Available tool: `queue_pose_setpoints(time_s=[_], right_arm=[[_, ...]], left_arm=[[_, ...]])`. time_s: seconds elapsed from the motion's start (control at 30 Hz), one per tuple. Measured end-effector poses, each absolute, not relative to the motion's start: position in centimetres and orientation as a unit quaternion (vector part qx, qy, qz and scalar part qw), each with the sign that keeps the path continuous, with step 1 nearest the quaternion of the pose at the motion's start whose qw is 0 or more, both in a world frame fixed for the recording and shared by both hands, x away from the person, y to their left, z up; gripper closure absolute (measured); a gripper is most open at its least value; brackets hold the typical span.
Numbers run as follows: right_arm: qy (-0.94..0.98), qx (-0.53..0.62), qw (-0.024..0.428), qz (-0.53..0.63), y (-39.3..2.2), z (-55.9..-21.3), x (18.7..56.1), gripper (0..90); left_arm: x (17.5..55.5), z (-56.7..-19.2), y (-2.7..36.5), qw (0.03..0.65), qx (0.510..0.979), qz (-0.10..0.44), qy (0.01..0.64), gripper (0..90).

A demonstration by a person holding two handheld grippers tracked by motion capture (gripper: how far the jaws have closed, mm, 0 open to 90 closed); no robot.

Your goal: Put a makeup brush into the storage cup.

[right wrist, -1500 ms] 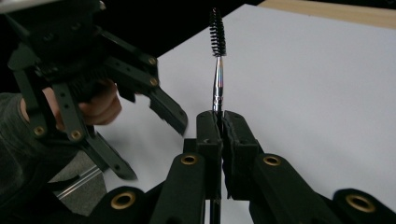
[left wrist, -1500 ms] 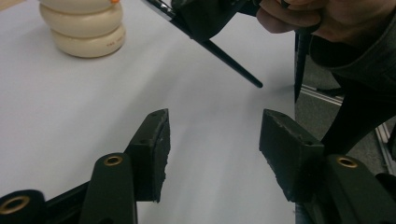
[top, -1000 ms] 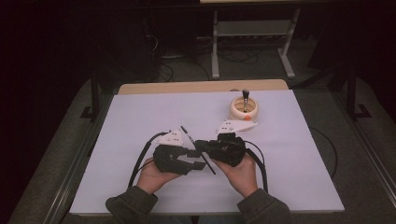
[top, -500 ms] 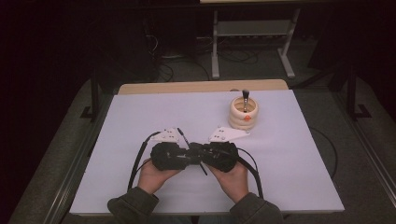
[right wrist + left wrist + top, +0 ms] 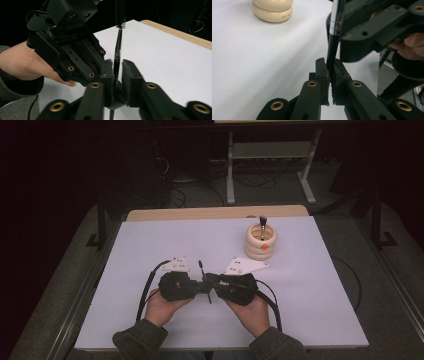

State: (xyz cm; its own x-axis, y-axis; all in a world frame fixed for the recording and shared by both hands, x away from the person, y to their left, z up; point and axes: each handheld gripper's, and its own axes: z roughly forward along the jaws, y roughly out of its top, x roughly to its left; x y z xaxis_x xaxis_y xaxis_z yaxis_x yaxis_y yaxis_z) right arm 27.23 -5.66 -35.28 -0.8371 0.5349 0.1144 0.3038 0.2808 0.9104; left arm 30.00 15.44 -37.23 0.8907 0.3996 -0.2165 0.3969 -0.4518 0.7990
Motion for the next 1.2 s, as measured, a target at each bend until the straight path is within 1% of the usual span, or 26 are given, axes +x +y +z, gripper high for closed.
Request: queue_pose_setpoints(time_s=[0.1, 0.2, 0.27, 0.33, 0.43, 0.47, 0.57, 0.67, 1.2], right_arm=[[0.799, 0.263, 0.102, 0.532, -5.7, -35.1, 27.3, 73.1], [0.802, 0.264, 0.093, 0.527, -5.7, -35.0, 27.5, 73.7], [0.805, 0.267, 0.087, 0.522, -5.7, -34.9, 27.6, 76.9], [0.807, 0.267, 0.080, 0.521, -5.7, -34.9, 27.7, 83.5], [0.809, 0.265, 0.074, 0.519, -5.7, -34.9, 27.8, 84.4], [0.810, 0.267, 0.069, 0.517, -5.8, -34.9, 27.9, 84.6], [0.811, 0.270, 0.069, 0.514, -5.9, -34.9, 28.1, 84.7], [0.809, 0.274, 0.070, 0.515, -6.4, -34.8, 28.3, 84.8], [0.806, 0.295, 0.072, 0.508, -8.9, -34.7, 29.5, 84.9]], left_arm=[[29.8, -37.1, 15.2, 0.458, 0.860, 0.010, 0.225, 85.4], [29.6, -36.9, 14.9, 0.450, 0.866, 0.020, 0.216, 85.4], [29.5, -36.8, 14.8, 0.444, 0.870, 0.027, 0.211, 85.4], [29.5, -36.8, 14.7, 0.447, 0.869, 0.028, 0.211, 85.4], [29.5, -36.8, 14.8, 0.442, 0.872, 0.027, 0.208, 84.6], [29.5, -36.8, 14.8, 0.441, 0.873, 0.026, 0.207, 84.2], [29.4, -36.8, 14.9, 0.437, 0.874, 0.029, 0.209, 76.6], [29.4, -36.8, 15.1, 0.436, 0.875, 0.033, 0.209, 73.5], [29.2, -37.1, 16.9, 0.441, 0.867, 0.039, 0.230, 70.7]])
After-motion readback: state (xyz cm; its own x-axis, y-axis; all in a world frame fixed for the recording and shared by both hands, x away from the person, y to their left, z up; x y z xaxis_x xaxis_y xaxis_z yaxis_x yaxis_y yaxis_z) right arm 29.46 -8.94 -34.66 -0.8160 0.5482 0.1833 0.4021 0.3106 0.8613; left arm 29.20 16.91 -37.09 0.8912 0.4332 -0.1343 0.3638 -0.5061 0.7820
